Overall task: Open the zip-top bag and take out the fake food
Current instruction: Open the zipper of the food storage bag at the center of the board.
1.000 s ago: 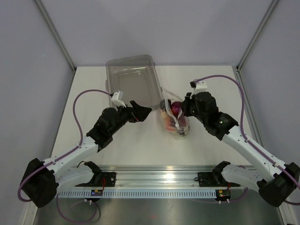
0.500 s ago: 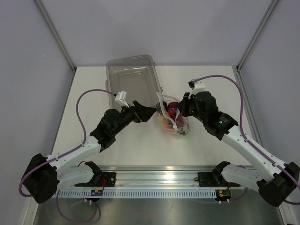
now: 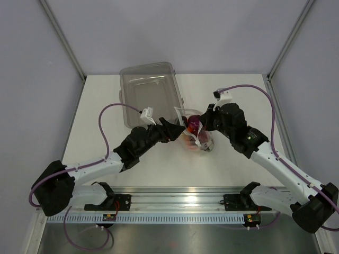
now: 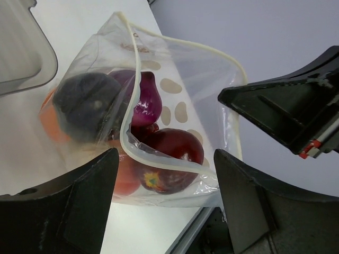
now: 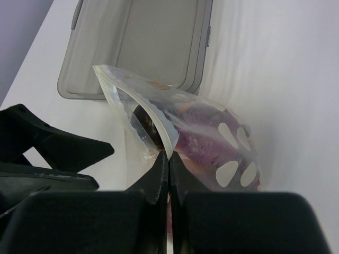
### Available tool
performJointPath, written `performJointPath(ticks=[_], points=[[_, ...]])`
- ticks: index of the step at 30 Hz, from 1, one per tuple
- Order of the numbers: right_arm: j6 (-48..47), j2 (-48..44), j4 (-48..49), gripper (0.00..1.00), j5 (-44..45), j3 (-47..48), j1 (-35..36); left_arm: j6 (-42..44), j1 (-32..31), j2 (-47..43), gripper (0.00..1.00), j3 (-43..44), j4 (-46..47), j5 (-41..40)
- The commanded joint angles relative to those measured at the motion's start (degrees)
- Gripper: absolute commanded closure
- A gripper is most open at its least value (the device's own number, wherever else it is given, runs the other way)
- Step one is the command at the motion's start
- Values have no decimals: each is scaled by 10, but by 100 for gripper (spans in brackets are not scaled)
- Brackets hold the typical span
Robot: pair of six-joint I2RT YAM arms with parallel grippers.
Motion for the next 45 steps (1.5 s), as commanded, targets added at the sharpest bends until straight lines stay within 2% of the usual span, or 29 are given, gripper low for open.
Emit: performJointPath(ticks=[1, 10, 14, 17, 21, 28, 29, 36, 41, 43, 45], points=[[9, -7, 40, 100, -10, 1, 3, -16, -9, 28, 25, 8, 44, -30], [13, -4, 44, 100, -15, -1, 4, -9, -18, 79, 27, 38, 30, -55], [13, -3, 46, 100, -15, -1, 5, -11, -18, 99, 32, 45, 45, -49], [13, -1, 47, 100, -15, -1, 5, -4, -20, 104, 39, 56, 33, -43], [13, 1, 48, 100, -16, -1, 7, -4, -22, 104, 50, 68, -20, -90], [13, 4, 48, 100, -18, 0, 10, 4, -22, 123, 65, 80, -18, -81], [13, 3, 47, 100, -18, -1, 11, 6, -22, 125, 71, 85, -23, -80], [11, -5, 48, 100, -12, -4, 12, 24, -22, 109, 90, 76, -16, -98], [8, -2, 39, 100, 7, 1, 12, 35, -22, 75, 96, 74, -34, -96], [1, 4, 30, 100, 22, 6, 12, 36, -22, 67, 100, 90, -64, -90], [-5, 11, 20, 100, 40, 10, 14, 25, -22, 56, 100, 109, -138, -86]])
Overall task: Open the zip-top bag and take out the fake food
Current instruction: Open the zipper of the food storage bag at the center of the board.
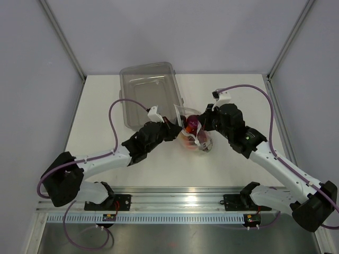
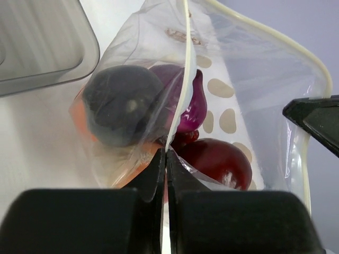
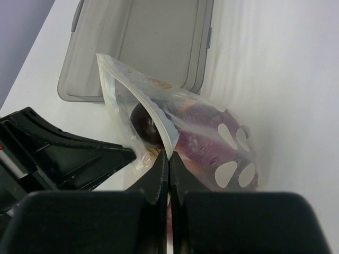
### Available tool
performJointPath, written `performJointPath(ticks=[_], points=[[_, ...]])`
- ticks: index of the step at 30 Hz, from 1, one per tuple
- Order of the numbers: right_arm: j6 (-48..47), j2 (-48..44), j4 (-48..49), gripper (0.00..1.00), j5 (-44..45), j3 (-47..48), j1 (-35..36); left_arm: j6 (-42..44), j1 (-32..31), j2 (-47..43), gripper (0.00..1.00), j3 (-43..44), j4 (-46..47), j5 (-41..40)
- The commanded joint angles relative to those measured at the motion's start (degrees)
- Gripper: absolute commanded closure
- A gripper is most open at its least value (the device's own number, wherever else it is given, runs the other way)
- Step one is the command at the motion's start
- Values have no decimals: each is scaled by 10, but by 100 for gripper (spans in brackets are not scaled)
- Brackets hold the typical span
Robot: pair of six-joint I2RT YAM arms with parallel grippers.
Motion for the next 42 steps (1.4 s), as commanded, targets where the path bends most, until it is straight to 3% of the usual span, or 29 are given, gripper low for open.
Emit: performJointPath(ticks=[1, 7, 13, 22, 30, 36, 37, 38, 40, 41, 42], points=[[-14, 9, 2, 100, 50, 18, 10, 2, -2, -34, 100, 53, -75, -9], [-28, 34, -4, 100, 95, 24, 19, 19, -1, -62, 100, 97, -234, -38], [-43, 46, -9, 100, 164, 30, 28, 47, 0, -94, 100, 130, -316, -38], [-50, 35, -8, 100, 243, 30, 36, 86, 4, -95, 100, 177, -389, -50], [-55, -17, 2, 100, 254, 16, 37, 111, 4, -89, 100, 194, -416, -94], [-60, -43, 14, 100, 251, 8, 37, 125, 4, -115, 95, 178, -381, -78], [-64, -46, 15, 100, 253, 8, 37, 127, 4, -119, 92, 173, -373, -70], [-68, -46, 19, 100, 254, 8, 37, 129, 4, -119, 76, 171, -370, -58], [-78, -46, 20, 100, 258, 11, 37, 135, 4, -115, 61, 170, -353, -35], [-83, -46, 22, 100, 261, 13, 37, 129, 4, -110, 44, 169, -350, -27], [-87, -46, 24, 100, 265, 14, 36, 127, 4, -107, 39, 164, -338, -22]])
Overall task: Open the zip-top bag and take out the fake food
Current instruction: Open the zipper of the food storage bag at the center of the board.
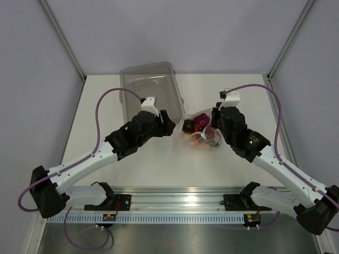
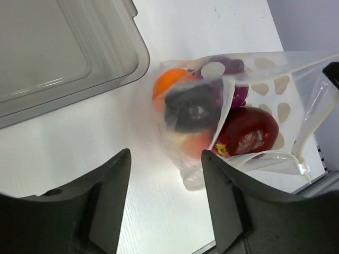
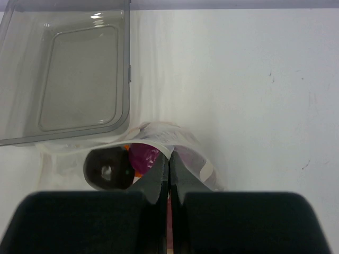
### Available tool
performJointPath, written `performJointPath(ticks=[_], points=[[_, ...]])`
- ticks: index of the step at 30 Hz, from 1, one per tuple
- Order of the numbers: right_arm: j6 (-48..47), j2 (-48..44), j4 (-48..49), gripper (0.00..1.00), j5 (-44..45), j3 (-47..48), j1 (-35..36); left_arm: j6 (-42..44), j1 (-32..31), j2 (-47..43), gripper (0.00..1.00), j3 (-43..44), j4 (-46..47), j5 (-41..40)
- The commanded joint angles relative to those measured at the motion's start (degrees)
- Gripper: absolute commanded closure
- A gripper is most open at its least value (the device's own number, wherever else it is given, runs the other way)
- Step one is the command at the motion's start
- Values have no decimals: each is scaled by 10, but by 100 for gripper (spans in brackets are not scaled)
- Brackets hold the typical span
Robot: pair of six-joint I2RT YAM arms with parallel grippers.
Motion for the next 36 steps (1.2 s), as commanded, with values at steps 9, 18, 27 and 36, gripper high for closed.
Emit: performJointPath(ticks=[9, 18, 27, 36], points=[[-32, -32, 41, 100, 34, 6, 4, 9, 3, -18, 31, -72, 185, 84], [-7, -9, 15, 100, 6, 12, 4, 24, 3, -62, 21, -155, 288, 79], [12, 21, -10, 100, 33, 29, 4, 37, -4, -141, 19, -196, 322, 70], [38, 27, -68, 100, 196, 79, 4, 45, -9, -127, 18, -177, 302, 58]])
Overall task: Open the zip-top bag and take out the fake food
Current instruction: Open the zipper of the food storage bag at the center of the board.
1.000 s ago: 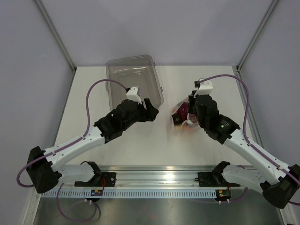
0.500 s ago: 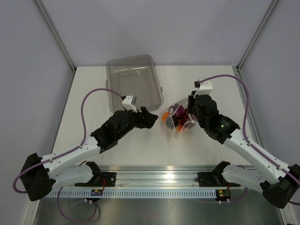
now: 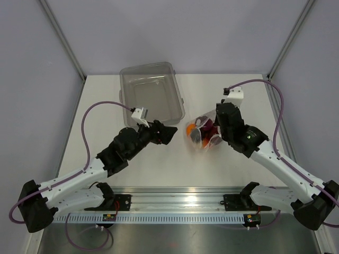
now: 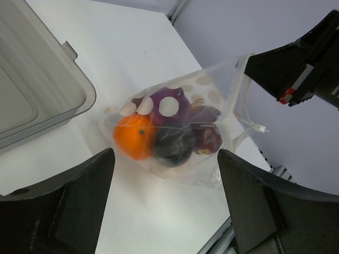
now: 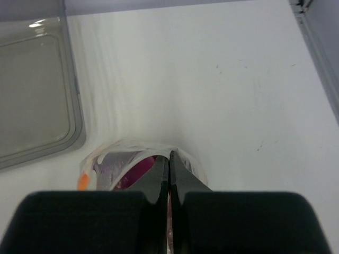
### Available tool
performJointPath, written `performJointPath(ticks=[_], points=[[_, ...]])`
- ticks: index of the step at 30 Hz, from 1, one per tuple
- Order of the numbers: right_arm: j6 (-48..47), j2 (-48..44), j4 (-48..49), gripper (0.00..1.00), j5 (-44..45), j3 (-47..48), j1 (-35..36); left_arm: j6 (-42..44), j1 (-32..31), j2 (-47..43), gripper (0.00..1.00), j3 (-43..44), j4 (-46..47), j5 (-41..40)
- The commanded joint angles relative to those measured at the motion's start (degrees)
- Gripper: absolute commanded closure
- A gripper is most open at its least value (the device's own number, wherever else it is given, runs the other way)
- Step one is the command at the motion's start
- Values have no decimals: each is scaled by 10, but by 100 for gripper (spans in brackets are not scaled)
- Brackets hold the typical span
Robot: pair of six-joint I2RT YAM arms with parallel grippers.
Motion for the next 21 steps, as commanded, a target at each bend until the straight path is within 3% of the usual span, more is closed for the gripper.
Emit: performJointPath(ticks=[1, 7, 15, 21], points=[[14, -9, -10, 100, 100, 52, 3, 18, -3, 6, 18, 16, 24, -10], [18, 16, -51, 100, 151, 91, 3, 17, -3, 26, 18, 29, 15, -8], [68, 52, -90, 100, 126, 70, 3, 17, -7, 56, 18, 35, 32, 9], [88, 57, -81, 100, 89, 58, 3, 35, -28, 78, 17, 16, 111, 17]])
